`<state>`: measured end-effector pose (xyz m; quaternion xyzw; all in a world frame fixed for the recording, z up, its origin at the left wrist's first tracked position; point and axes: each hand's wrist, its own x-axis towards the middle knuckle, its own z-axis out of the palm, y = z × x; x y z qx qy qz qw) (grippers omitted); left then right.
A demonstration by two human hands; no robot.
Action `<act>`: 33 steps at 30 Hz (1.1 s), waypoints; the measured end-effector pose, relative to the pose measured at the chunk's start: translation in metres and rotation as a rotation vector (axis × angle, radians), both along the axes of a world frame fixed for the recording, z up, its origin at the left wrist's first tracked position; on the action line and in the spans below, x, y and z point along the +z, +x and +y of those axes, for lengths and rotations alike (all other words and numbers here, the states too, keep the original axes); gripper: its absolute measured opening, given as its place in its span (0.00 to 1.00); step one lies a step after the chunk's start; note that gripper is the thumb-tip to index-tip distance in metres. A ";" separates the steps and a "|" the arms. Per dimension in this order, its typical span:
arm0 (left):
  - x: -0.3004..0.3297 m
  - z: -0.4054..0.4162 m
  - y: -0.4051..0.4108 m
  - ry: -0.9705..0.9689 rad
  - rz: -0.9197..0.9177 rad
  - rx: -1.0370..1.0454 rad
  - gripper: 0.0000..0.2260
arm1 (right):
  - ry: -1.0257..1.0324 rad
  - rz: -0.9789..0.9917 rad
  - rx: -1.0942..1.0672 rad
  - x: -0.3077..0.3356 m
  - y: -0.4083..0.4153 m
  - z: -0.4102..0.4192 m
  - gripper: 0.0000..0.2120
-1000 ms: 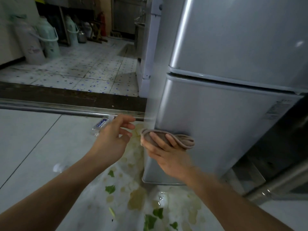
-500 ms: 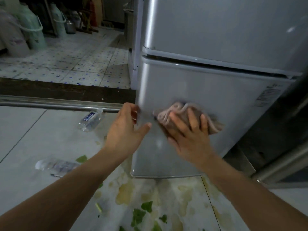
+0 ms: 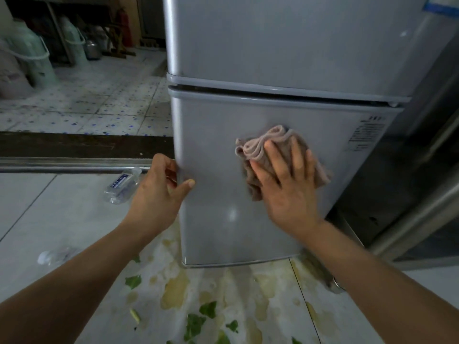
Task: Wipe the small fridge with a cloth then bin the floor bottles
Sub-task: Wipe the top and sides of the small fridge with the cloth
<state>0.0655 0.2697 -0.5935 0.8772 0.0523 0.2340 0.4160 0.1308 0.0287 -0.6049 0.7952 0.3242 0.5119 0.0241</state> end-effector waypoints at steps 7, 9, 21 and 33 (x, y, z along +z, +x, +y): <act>0.001 0.000 0.000 0.034 0.021 0.019 0.13 | -0.211 -0.076 -0.061 -0.015 -0.015 -0.012 0.31; 0.003 -0.001 -0.001 0.041 0.022 0.025 0.13 | -0.205 -0.095 -0.086 -0.004 -0.022 -0.017 0.29; 0.003 -0.001 0.000 0.052 0.026 0.016 0.13 | 0.398 0.208 -0.066 0.030 -0.032 0.000 0.19; 0.001 0.002 0.000 0.054 0.007 -0.014 0.12 | 0.127 0.346 -0.043 -0.057 -0.031 -0.015 0.26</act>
